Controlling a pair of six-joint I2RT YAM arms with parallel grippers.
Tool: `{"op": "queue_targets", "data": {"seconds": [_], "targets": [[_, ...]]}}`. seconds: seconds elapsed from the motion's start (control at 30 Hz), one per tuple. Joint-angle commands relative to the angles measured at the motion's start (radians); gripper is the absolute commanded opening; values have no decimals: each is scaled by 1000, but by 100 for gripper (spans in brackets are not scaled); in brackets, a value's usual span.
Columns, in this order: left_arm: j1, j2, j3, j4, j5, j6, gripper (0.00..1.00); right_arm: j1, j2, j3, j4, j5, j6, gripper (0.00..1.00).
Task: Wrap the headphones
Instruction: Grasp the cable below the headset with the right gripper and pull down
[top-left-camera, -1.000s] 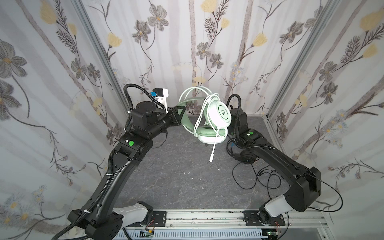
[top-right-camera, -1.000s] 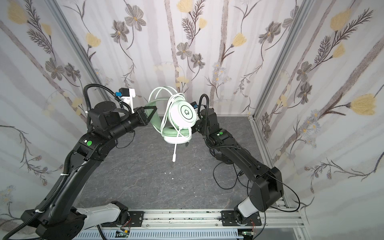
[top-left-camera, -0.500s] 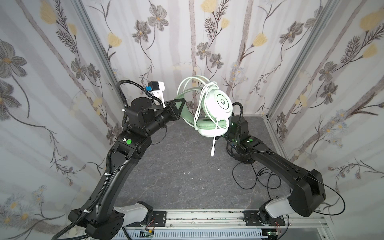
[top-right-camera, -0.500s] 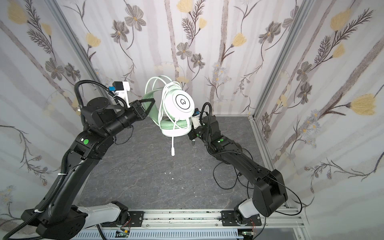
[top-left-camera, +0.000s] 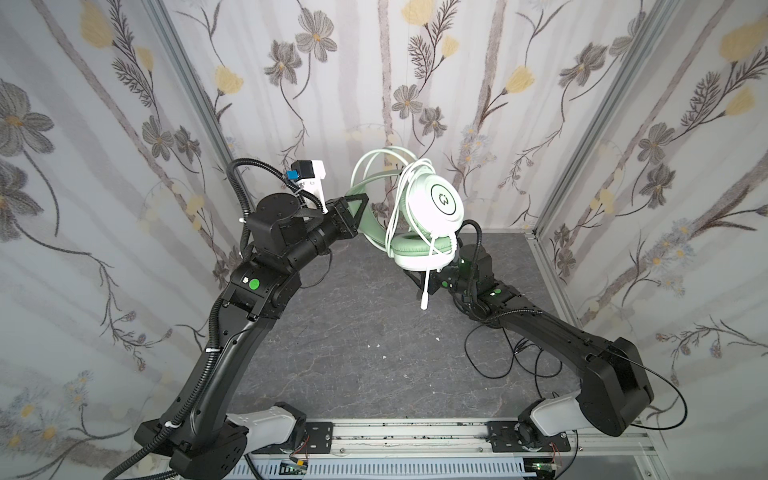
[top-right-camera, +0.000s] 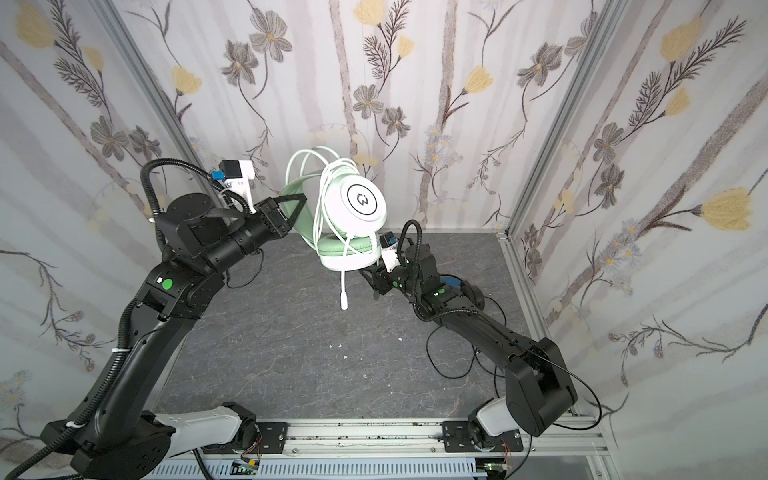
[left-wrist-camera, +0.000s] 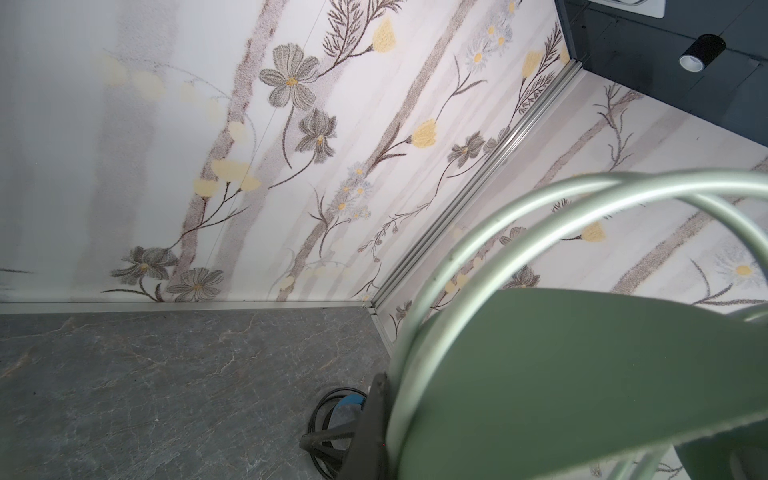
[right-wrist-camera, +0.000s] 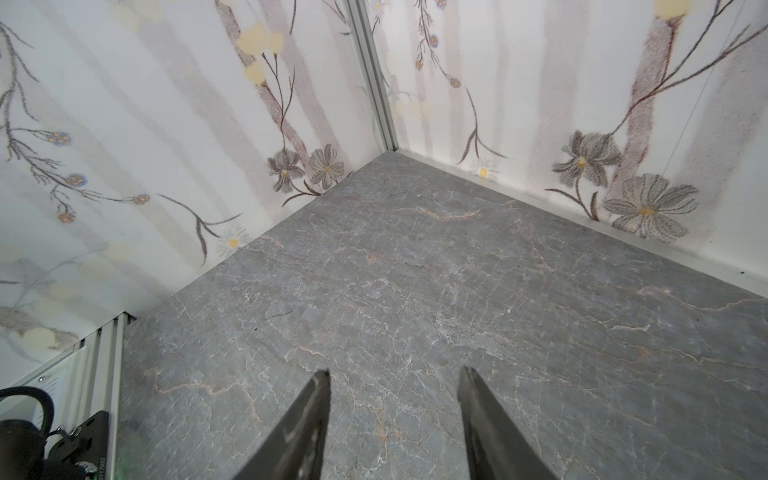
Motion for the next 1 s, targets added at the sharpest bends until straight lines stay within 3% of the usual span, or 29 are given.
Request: {"op": "queue_targets", "data": {"seconds": [0.0,0.67,0.97], "targets": [[2,-6,21,70,-12,-43,0,9,2,-21,61,-26,11,53],[15,-3,45,56,-11,-37,0,28,-110,-136,53,-22,8,62],[18,5,54,62,-7,-40,0,27,-115,-164,79,-35,29,61]]}}
